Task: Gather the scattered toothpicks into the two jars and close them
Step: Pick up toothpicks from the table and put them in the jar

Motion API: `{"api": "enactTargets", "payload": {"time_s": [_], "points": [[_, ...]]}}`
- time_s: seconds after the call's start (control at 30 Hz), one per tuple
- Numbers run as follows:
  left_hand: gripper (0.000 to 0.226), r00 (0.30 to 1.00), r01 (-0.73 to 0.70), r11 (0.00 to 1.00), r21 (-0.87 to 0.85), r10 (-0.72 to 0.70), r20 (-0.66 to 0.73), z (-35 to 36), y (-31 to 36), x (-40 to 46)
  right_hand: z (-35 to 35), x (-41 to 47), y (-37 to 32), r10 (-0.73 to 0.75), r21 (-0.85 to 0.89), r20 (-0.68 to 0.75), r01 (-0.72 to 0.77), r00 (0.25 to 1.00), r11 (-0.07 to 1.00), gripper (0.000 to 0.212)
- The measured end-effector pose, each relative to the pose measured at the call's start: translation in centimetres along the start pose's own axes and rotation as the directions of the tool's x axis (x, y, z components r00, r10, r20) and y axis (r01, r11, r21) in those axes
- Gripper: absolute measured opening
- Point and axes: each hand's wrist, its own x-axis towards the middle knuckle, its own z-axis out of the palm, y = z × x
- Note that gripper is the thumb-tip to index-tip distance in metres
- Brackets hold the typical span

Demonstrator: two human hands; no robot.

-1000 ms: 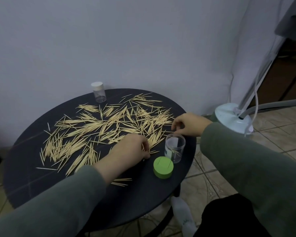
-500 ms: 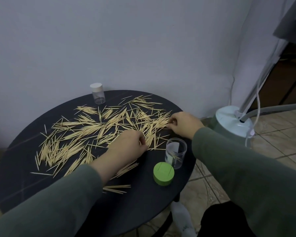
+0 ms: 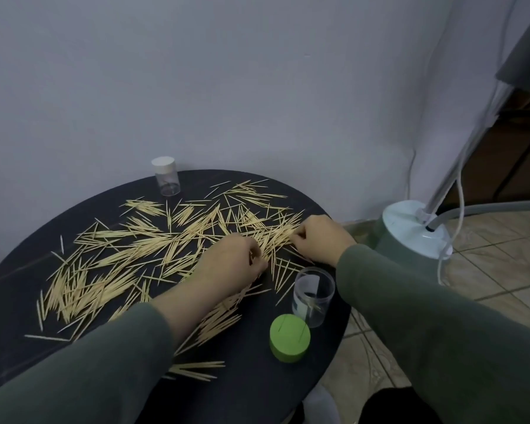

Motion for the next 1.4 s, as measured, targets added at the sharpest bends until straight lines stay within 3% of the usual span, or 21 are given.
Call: {"api": "enactTargets", "payload": {"time_s": [0.17, 0.33, 0.6, 0.83, 0.93, 1.13, 1.4], "points": [[0.029, 0.998, 0.028, 1.0, 0.015, -0.027, -0.065, -1.1, -0.5, 3.3, -1.6, 3.5, -0.4, 0.001, 0.145, -0.12, 0.016, 0.993, 0.989, 0.028], [0.043, 0.982, 0.139, 0.99, 0.019, -0.136, -0.13, -2.0, -2.4, 8.7, -1.9, 9.2, -1.6, -0.035, 0.149, -0.136, 0.055, 0.99, 0.987, 0.029], [0.053, 0.953, 0.262, 0.962, 0.076, -0.245, -0.176, -0.8, -5.2, 17.0, 0.3, 17.7, -3.8, -0.245, -0.118, -0.119, 0.231, 0.962, 0.966, 0.038], [0.057, 0.924, 0.372, 0.923, 0.101, -0.359, -0.129, -0.2, -6.8, 21.2, 1.8, 21.0, -2.8, -0.173, -0.207, -0.047, 0.16, 0.984, 0.965, 0.041], [0.056, 0.941, 0.337, 0.935, 0.112, -0.332, -0.065, 0.0, -7.3, 21.7, 1.8, 21.0, -2.5, -0.147, -0.262, -0.043, 0.131, 0.988, 0.956, 0.042], [0.044, 0.991, 0.137, 0.984, 0.115, -0.135, -0.025, -0.1, -6.5, 20.7, 1.3, 19.2, -2.4, -0.222, -0.228, -0.057, 0.204, 0.973, 0.952, 0.038], [0.033, 0.997, -0.08, 0.977, 0.199, 0.077, 0.022, -0.9, -6.0, 16.4, 1.7, 14.1, -2.2, -0.317, -0.256, -0.073, 0.289, 0.946, 0.922, 0.038]]}}
